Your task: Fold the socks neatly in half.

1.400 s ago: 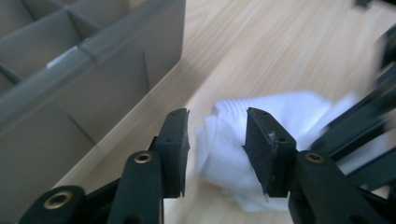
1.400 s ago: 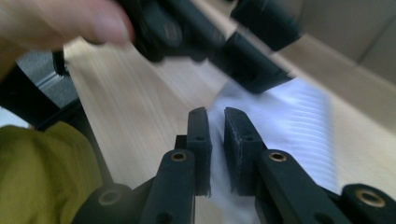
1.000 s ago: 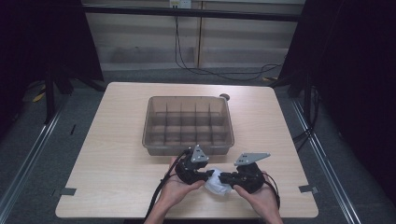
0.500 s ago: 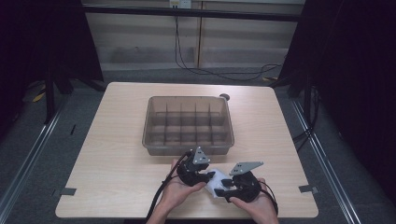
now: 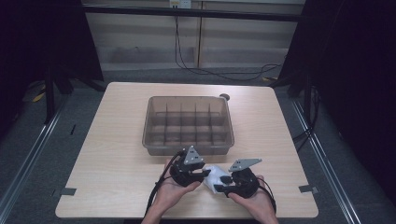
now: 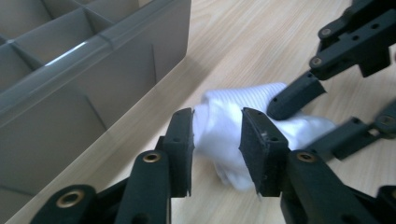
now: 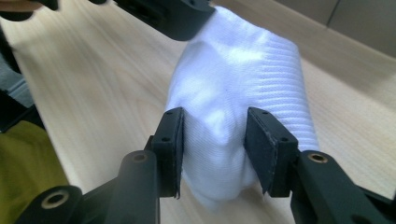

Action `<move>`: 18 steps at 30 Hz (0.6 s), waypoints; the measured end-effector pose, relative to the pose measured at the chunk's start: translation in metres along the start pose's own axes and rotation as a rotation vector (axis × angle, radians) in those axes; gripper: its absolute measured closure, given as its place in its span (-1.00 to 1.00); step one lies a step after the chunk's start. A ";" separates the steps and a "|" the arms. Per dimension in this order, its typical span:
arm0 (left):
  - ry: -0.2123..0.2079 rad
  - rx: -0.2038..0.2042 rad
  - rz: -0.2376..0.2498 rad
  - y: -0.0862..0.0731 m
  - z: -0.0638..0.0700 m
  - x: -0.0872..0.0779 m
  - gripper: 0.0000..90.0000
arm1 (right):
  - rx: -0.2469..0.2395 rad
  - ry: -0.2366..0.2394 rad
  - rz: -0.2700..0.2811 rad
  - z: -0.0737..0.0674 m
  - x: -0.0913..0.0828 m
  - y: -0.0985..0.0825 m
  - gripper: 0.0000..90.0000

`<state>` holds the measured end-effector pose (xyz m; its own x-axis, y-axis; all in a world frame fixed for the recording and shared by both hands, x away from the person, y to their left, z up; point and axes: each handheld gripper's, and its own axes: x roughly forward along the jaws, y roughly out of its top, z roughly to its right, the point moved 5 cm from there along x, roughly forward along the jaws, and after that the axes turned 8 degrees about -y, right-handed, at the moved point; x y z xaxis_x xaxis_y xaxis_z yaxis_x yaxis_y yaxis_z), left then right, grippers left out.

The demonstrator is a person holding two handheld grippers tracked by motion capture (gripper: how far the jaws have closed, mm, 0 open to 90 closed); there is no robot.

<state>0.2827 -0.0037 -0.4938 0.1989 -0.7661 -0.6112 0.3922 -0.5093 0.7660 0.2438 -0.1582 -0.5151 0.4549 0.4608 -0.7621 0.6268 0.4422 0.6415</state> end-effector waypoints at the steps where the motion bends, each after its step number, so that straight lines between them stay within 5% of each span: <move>1: -0.009 0.004 -0.010 -0.001 0.000 0.001 0.46 | 0.005 0.004 0.006 0.001 0.001 0.001 0.28; 6: 0.009 -0.006 -0.061 -0.006 -0.004 0.015 0.48 | 0.004 -0.006 -0.009 0.001 0.000 0.003 0.24; 10: 0.012 -0.013 -0.054 -0.007 -0.006 0.018 0.49 | -0.007 0.006 -0.020 -0.001 -0.009 0.009 0.08; 15: 0.012 -0.009 -0.052 -0.007 -0.006 0.019 0.47 | 0.011 -0.005 0.043 0.010 -0.025 0.023 0.18; 18: 0.012 -0.014 -0.055 -0.007 -0.006 0.019 0.48 | 0.011 0.019 0.017 0.015 -0.021 0.024 0.11</move>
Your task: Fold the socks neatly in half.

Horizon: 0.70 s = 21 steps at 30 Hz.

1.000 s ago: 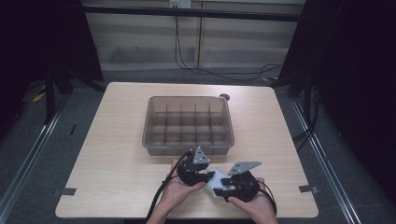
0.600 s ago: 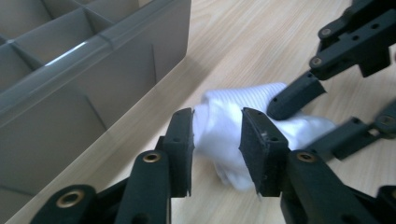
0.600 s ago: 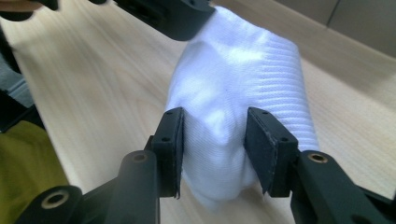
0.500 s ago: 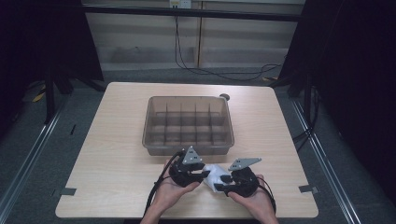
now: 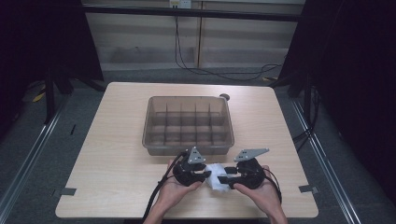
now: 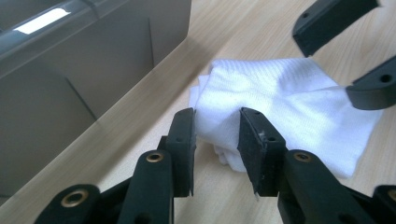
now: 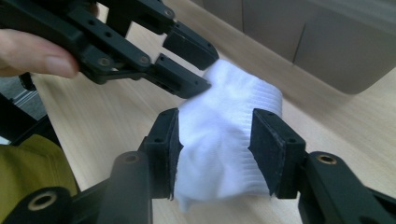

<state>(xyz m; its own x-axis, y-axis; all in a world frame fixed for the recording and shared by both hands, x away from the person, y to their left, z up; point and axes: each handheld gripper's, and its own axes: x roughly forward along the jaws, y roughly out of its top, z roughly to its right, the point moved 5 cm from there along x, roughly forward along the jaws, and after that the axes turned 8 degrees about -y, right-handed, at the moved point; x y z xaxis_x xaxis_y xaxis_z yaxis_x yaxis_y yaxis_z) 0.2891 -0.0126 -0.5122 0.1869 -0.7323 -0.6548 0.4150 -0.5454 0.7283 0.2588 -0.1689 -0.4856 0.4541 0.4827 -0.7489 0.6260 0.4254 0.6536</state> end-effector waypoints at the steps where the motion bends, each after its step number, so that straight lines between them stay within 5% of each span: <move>1: 0.002 -0.001 0.000 0.000 0.000 0.000 0.48 | -0.001 0.000 -0.027 0.002 0.004 -0.001 0.07; 3: 0.001 0.006 0.001 -0.001 0.000 0.000 0.48 | -0.008 -0.006 -0.071 0.005 0.012 -0.005 -0.05; 9: 0.006 -0.016 0.007 -0.001 -0.001 -0.001 0.43 | -0.023 -0.022 -0.075 0.003 0.017 -0.006 -0.18; 21: 0.021 -0.069 0.058 -0.012 -0.013 -0.031 -0.05 | -0.020 -0.058 -0.102 0.001 0.025 -0.009 -0.24</move>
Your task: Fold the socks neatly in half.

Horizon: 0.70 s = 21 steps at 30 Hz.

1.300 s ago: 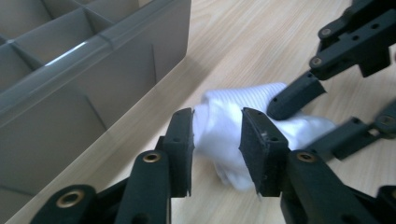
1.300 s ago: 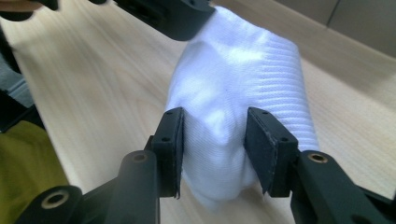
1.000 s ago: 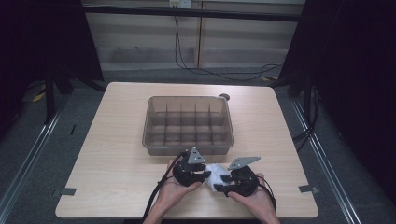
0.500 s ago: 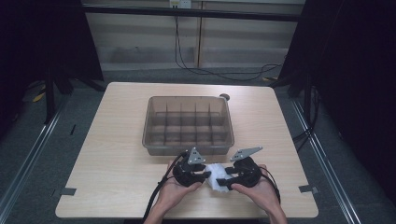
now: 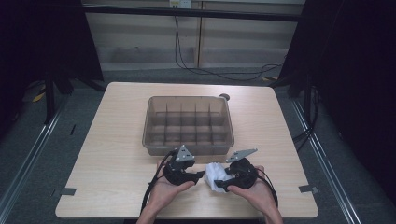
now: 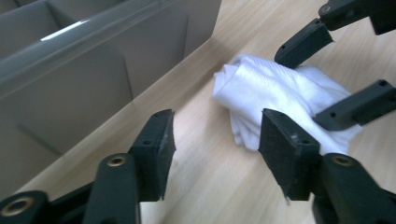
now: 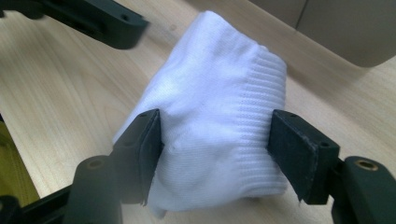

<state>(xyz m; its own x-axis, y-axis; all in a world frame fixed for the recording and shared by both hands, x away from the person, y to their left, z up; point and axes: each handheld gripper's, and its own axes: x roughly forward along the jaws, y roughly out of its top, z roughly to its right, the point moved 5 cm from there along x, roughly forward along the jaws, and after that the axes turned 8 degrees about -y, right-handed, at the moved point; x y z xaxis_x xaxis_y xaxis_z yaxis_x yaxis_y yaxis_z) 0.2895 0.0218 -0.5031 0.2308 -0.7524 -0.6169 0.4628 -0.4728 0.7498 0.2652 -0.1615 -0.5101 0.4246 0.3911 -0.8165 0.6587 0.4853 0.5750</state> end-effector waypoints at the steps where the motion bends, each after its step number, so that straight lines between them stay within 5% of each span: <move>1: 0.010 0.004 0.002 -0.001 -0.001 -0.002 -0.08 | 0.011 -0.001 -0.003 0.000 0.000 -0.001 -0.24; 6: 0.083 0.002 0.024 -0.009 -0.009 -0.018 -0.30 | 0.046 -0.015 -0.010 0.004 -0.001 -0.003 -0.22; 14: 0.119 -0.011 0.083 -0.021 -0.017 -0.033 -0.57 | 0.098 -0.049 -0.014 0.013 -0.002 -0.004 -0.18; 21: 0.143 -0.015 0.188 -0.037 -0.022 -0.048 -0.65 | 0.161 -0.090 -0.030 0.024 -0.006 -0.009 -0.14</move>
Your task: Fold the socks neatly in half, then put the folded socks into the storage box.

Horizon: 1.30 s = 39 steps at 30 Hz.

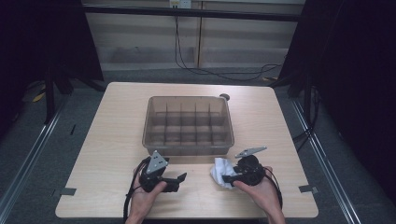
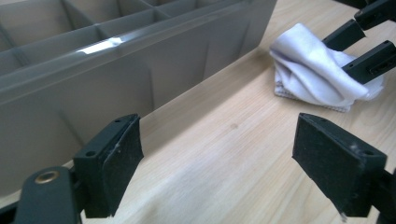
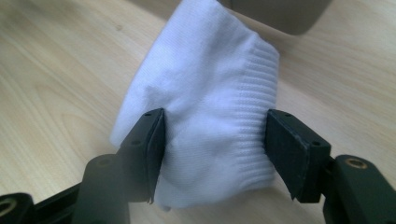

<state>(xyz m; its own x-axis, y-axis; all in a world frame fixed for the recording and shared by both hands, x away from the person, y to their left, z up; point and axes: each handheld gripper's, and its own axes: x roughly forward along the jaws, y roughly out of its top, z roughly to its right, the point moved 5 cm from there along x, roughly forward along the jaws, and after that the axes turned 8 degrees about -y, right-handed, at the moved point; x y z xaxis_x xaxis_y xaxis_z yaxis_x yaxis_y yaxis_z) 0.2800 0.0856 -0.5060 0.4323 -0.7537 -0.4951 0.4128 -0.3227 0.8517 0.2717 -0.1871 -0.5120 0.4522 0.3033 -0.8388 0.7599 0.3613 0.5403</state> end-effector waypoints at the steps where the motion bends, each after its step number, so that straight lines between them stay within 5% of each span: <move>1: 0.013 -0.001 0.023 -0.002 -0.002 -0.004 -0.65 | 0.000 -0.015 0.000 0.002 0.000 0.000 -0.13; 9: 0.119 -0.056 0.100 -0.016 -0.030 -0.027 -0.65 | 0.035 -0.020 0.014 0.012 -0.004 -0.006 -0.18; 12: 0.169 -0.061 0.125 -0.019 -0.038 -0.034 -0.65 | 0.034 0.023 0.056 0.008 -0.011 0.001 -0.22; 20: 0.252 -0.076 0.209 -0.031 -0.052 -0.052 -0.65 | 0.033 0.024 0.095 0.010 -0.024 0.018 -0.34; 28: 0.293 -0.064 0.265 -0.035 -0.057 -0.057 -0.65 | 0.087 0.047 0.008 0.020 -0.015 0.021 -0.51; 39: 0.357 -0.026 0.359 -0.037 -0.051 -0.064 -0.65 | 0.098 0.068 -0.111 0.018 -0.008 0.033 -0.64</move>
<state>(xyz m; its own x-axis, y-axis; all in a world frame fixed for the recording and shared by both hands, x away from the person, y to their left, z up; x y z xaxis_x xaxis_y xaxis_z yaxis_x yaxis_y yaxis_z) 0.2779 0.1752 -0.5142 0.7956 -0.5704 -0.2039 0.2062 -0.0614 0.9766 0.3017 -0.1937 -0.4890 0.3326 0.3260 -0.8849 0.8470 0.3093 0.4323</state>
